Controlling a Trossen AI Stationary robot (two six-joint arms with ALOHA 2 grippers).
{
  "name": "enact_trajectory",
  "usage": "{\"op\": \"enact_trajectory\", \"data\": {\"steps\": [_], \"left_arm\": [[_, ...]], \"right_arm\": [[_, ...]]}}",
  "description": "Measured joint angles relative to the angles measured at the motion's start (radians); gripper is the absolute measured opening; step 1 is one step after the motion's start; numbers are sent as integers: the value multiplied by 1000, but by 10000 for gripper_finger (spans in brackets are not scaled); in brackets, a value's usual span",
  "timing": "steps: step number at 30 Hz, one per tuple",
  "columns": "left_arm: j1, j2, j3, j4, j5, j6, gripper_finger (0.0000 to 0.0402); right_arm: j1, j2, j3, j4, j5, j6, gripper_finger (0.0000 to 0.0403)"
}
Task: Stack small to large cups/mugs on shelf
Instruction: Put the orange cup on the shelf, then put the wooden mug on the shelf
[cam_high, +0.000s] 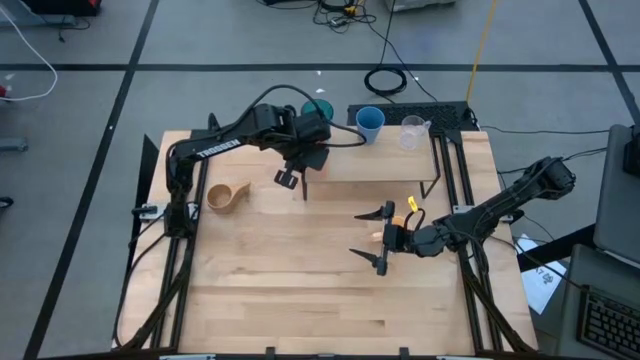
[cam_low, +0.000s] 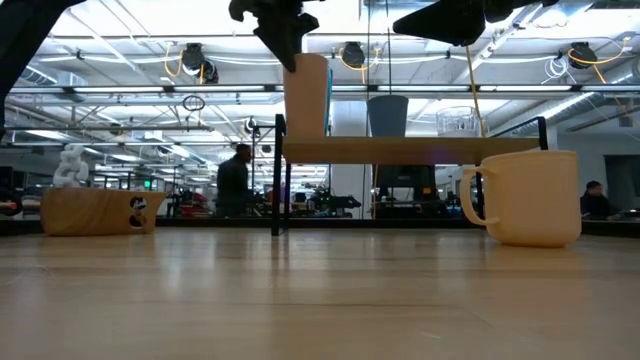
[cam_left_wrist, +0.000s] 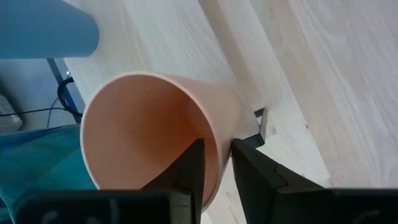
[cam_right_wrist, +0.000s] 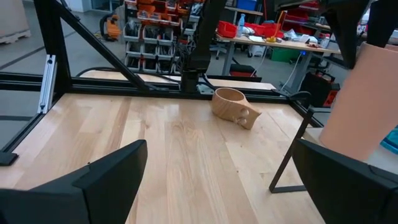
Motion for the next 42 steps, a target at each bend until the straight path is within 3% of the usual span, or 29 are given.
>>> {"op": "enact_trajectory", "data": {"steps": [8, 23, 31, 42], "left_arm": [[0, 0, 0, 28, -41, -1, 92], [-26, -9, 36, 31, -80, -19, 190], [-40, -15, 116, 19, -80, -26, 196], [-56, -142, 112, 28, -81, -80, 196]], "right_arm": [[0, 0, 0, 0, 0, 0, 391], [0, 0, 0, 0, 0, 0, 391], [0, 0, 0, 0, 0, 0, 391], [0, 0, 0, -1, 0, -2, 391]]}}
